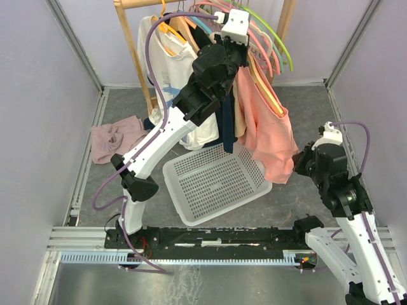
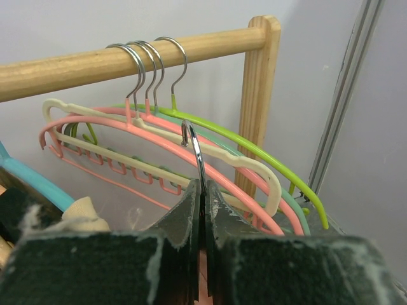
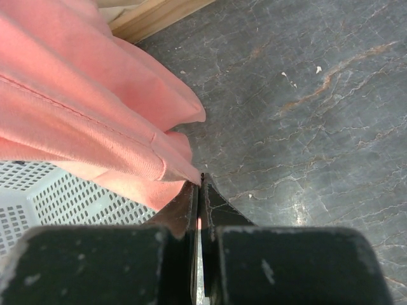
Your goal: Remove the t-shirt from the hanger
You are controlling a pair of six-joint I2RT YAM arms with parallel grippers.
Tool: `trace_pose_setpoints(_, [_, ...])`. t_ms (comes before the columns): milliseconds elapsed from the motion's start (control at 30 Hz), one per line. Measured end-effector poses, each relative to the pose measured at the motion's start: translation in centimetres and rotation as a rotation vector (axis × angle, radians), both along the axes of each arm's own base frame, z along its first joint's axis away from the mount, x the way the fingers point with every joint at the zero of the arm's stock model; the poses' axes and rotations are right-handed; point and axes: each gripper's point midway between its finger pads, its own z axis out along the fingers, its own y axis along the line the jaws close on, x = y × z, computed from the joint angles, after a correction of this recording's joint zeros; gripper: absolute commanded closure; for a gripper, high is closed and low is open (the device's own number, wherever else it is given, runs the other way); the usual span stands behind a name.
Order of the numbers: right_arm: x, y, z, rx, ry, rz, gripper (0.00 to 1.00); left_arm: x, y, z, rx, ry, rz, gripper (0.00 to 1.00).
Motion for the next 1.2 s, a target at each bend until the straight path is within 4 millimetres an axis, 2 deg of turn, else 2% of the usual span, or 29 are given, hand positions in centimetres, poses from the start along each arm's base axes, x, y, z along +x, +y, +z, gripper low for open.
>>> trace_pose_setpoints(500, [1.0,0.8,-2.4,0.025,0.019,0.006,0.99,0.8,0.6,-0.4,0.017,0.008,0.004,0.97])
trace_pose_setpoints(633, [1.1,1.3,-2.4,0.042,0.012,0.032,0.92,0.8,0.5,-0.5,0.008,0.015,-0.005,0.97])
trace_pose_setpoints(800, [0.7,1.6,-0.9,0.032,-0.045,0.083,0.74,1.2,0.9,-0.4,-0.01,0.017,-0.005,0.97])
trace_pose_setpoints(967, [0.1,1.8,1.6,0.008,-0.124,0.142,0.53,1.7,1.7,0.1,-0.041,0.011,0.008,0.97])
trace_pose_setpoints(1100, [-0.6,2.3,4.2,0.009,-0.217,0.199,0.45,1.7,1.7,0.2,-0.047,0.008,0.009,0.97])
trace_pose_setpoints(1200, [-1.2,2.7,6.0,0.008,-0.29,0.241,0.42,1.7,1.7,0.2,-0.047,0.009,0.008,0.97])
